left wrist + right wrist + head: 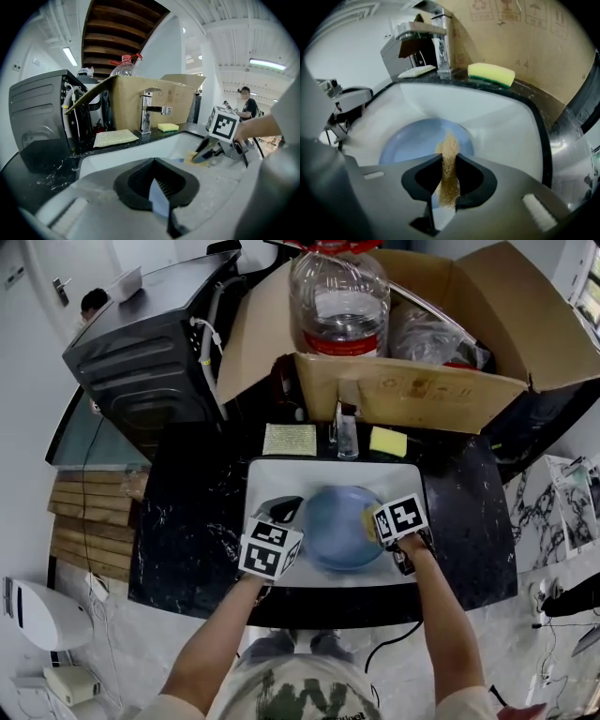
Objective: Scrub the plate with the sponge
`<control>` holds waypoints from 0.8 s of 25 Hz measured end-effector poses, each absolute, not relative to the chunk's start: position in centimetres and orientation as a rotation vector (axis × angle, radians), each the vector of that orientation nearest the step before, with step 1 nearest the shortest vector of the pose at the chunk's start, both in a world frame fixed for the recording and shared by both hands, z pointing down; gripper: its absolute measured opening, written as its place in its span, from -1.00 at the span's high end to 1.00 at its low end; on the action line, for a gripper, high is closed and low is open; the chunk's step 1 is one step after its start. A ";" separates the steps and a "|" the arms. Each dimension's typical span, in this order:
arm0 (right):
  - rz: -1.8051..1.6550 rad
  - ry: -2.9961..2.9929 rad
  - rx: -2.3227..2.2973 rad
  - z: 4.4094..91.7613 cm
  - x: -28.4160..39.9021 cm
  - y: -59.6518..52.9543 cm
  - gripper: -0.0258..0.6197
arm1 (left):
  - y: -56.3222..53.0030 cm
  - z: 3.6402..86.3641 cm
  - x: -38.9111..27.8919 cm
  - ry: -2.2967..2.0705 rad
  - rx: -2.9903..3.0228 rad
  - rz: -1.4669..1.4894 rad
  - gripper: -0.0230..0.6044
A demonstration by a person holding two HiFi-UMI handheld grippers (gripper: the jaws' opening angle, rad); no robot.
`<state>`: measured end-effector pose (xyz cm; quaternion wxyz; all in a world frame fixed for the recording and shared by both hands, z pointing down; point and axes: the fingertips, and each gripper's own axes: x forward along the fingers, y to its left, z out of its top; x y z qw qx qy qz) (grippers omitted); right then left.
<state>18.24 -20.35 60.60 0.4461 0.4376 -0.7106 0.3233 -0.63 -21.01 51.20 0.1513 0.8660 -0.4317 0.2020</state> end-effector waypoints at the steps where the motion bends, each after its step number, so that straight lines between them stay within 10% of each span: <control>1: 0.800 -1.777 1.103 60.0 18.2 -20.6 0.70 | -21.1 51.0 -0.6 -1.238 2.488 0.581 0.92; 20: 0.454 -2.150 1.437 44.2 16.1 -24.3 0.70 | -23.6 44.3 -1.8 -1.324 2.511 0.498 0.92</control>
